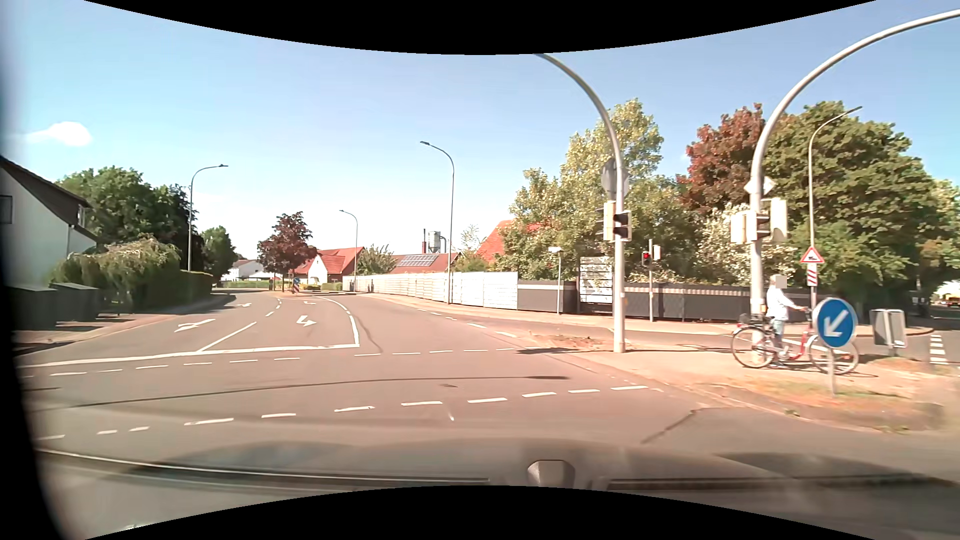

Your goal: Follow the waypoints while adhering to traffic rules and regulations

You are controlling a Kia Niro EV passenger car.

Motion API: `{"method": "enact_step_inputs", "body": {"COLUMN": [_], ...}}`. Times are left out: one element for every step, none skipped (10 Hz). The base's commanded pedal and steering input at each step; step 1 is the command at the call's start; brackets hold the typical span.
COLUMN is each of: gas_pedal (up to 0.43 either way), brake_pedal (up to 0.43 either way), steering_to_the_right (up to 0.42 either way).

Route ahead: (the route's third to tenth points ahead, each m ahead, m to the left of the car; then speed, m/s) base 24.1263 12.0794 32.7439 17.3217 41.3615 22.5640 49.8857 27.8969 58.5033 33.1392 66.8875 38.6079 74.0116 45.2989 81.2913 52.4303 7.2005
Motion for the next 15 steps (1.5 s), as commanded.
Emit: {"method": "enact_step_inputs", "body": {"gas_pedal": [0.220,0.220,0.228,0.228,0.228,0.228,0.228,0.228,0.228,0.228,0.228,0.228,0.228,0.228,0.228], "brake_pedal": [0.006,0.006,0.006,0.006,0.006,0.006,0.006,0.006,0.006,0.006,0.006,0.006,0.006,0.006,0.006], "steering_to_the_right": [-0.175,-0.165,-0.151,-0.142,-0.134,-0.126,-0.119,-0.115,-0.105,-0.090,-0.079,-0.070,-0.062,-0.057,-0.055]}}
